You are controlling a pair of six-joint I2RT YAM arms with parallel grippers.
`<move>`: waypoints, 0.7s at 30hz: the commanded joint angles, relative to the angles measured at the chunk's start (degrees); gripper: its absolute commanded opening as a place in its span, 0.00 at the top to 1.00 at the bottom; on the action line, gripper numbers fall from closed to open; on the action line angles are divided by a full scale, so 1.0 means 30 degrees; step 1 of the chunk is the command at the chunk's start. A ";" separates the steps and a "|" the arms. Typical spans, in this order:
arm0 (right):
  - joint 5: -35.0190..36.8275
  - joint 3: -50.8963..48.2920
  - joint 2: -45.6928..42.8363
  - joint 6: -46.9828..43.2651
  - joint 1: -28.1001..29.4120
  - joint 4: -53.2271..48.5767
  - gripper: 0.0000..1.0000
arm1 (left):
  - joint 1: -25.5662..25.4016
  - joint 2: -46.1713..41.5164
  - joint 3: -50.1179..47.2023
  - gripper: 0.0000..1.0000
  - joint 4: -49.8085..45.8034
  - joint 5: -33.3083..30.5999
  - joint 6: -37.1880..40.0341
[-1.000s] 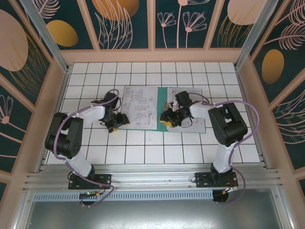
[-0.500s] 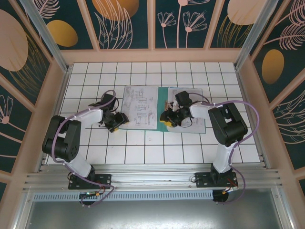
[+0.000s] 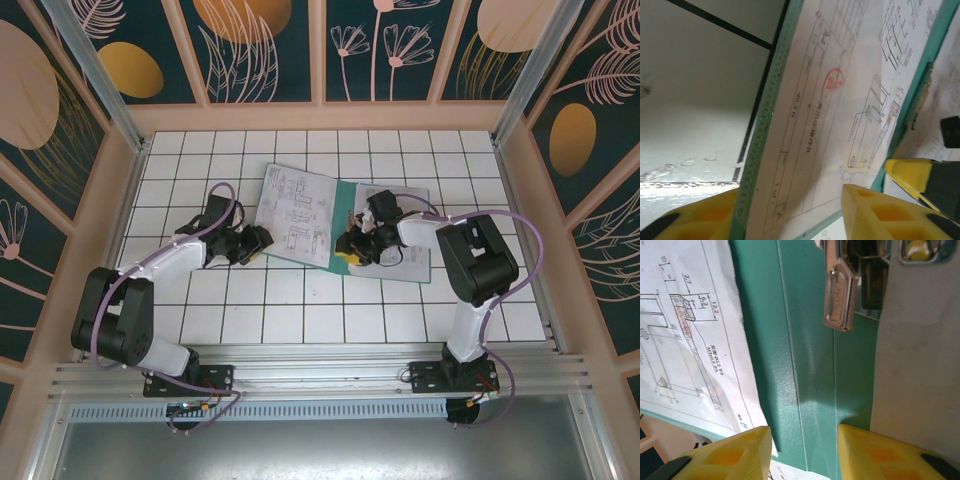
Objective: Put the files into the folder
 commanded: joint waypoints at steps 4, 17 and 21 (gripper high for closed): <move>0.1937 -0.0683 0.1841 -0.0418 0.0160 -0.1604 0.59 | -0.0111 0.0003 -0.0359 0.72 0.1319 0.0958 0.0138; 0.1093 0.2631 -0.0121 -0.1612 -0.0288 -0.2099 0.41 | -0.0103 -0.0606 0.1115 1.00 -0.1318 -0.1036 0.1564; 0.1566 0.2001 -0.1720 -0.0798 -0.2240 -0.1271 0.40 | -0.0101 -0.1330 0.1760 1.00 -0.2873 -0.2364 0.2065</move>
